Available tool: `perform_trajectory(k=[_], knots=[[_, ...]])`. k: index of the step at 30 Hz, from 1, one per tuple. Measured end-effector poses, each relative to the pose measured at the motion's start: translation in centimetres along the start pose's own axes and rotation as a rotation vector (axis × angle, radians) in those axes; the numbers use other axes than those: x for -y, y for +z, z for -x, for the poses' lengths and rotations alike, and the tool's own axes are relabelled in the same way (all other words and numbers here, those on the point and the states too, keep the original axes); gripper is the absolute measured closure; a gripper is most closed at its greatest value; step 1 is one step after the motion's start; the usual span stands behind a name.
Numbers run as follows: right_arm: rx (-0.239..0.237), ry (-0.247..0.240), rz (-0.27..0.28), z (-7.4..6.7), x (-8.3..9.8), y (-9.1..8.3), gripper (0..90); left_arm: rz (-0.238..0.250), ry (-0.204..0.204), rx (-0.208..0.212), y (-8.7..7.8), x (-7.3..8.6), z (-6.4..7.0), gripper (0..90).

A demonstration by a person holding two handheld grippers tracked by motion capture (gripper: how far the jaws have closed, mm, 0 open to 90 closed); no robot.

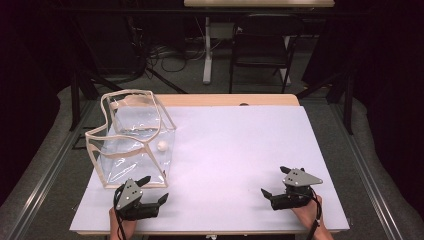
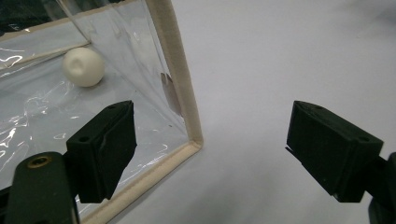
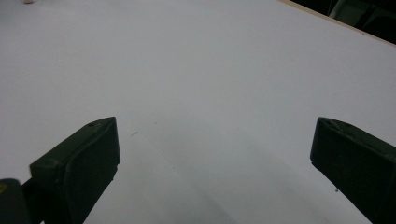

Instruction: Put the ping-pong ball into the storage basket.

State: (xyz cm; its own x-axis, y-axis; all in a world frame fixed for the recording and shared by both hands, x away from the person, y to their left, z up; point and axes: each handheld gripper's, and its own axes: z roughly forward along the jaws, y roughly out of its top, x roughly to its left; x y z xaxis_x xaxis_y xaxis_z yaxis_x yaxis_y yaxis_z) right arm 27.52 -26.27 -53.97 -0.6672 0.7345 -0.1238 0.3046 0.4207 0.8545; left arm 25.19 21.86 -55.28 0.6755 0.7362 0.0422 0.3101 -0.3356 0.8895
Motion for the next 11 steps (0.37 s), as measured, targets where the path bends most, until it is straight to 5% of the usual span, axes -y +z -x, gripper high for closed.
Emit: perform_trajectory(k=[11], knots=[[-0.002,0.001,0.008,0.04,-0.02,-0.06,1.3,-0.013,0.0,-0.006,-0.13,0.03,-0.1,15.9]])
